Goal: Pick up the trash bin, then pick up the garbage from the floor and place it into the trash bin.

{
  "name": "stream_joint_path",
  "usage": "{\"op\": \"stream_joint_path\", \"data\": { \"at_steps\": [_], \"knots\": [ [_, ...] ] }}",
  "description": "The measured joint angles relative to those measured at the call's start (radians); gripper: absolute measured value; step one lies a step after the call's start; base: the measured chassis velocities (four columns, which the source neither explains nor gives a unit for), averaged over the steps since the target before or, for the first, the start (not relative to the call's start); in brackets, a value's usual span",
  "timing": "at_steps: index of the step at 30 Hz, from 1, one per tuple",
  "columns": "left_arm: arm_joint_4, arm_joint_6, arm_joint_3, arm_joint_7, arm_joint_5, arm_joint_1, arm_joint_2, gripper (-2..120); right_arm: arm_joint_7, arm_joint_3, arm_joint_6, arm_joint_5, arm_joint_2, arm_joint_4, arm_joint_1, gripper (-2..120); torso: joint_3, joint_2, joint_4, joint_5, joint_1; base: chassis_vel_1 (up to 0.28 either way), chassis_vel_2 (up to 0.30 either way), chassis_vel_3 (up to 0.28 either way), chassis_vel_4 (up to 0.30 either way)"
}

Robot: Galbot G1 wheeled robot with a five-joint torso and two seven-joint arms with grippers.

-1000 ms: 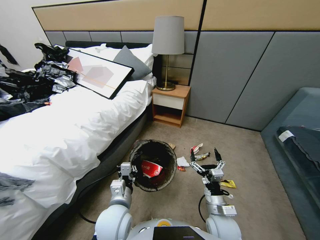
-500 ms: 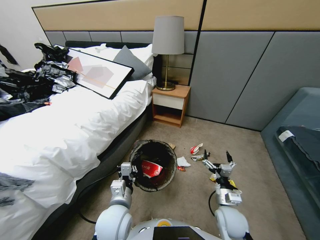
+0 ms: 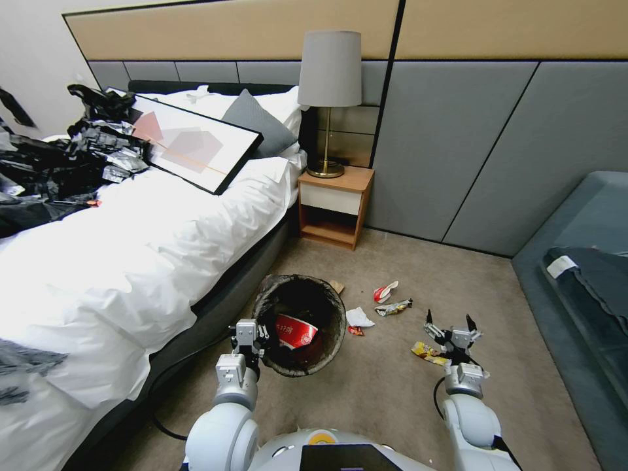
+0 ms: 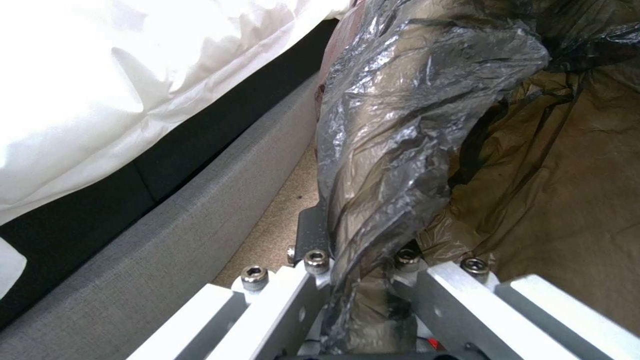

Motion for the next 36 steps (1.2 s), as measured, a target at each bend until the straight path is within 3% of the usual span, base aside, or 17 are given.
{"op": "stream_joint_path", "data": {
  "at_steps": [11, 20, 26, 36],
  "knots": [
    [-0.003, 0.000, -0.001, -0.001, 0.002, 0.001, -0.001, 0, -0.065, 0.008, 0.018, -0.012, -0.046, -0.164, 0.028, 100, 0.000, 0.000, 0.0000, 0.0000, 0.000, 0.000, 0.000, 0.000, 0.000],
    [-0.001, 0.000, 0.001, -0.001, 0.005, 0.001, -0.004, 0, -0.241, 0.029, 0.077, -0.142, -0.121, -0.323, 0.066, 100, 0.000, 0.000, 0.0001, 0.0002, 0.000, 0.000, 0.000, 0.000, 0.000],
    [0.004, -0.008, 0.002, -0.001, 0.027, 0.000, -0.004, 0, -0.362, 0.054, 0.179, -0.276, -0.179, -0.509, 0.145, 100, 0.000, 0.000, -0.0002, 0.0000, 0.000, 0.000, 0.000, 0.000, 0.000],
    [0.004, -0.008, 0.004, -0.001, 0.026, 0.002, -0.003, 0, -0.396, 0.052, 0.292, -0.399, -0.215, -0.669, 0.279, 100, 0.000, 0.000, 0.0001, 0.0002, 0.000, 0.000, 0.000, 0.000, 0.000]
  ]
}}
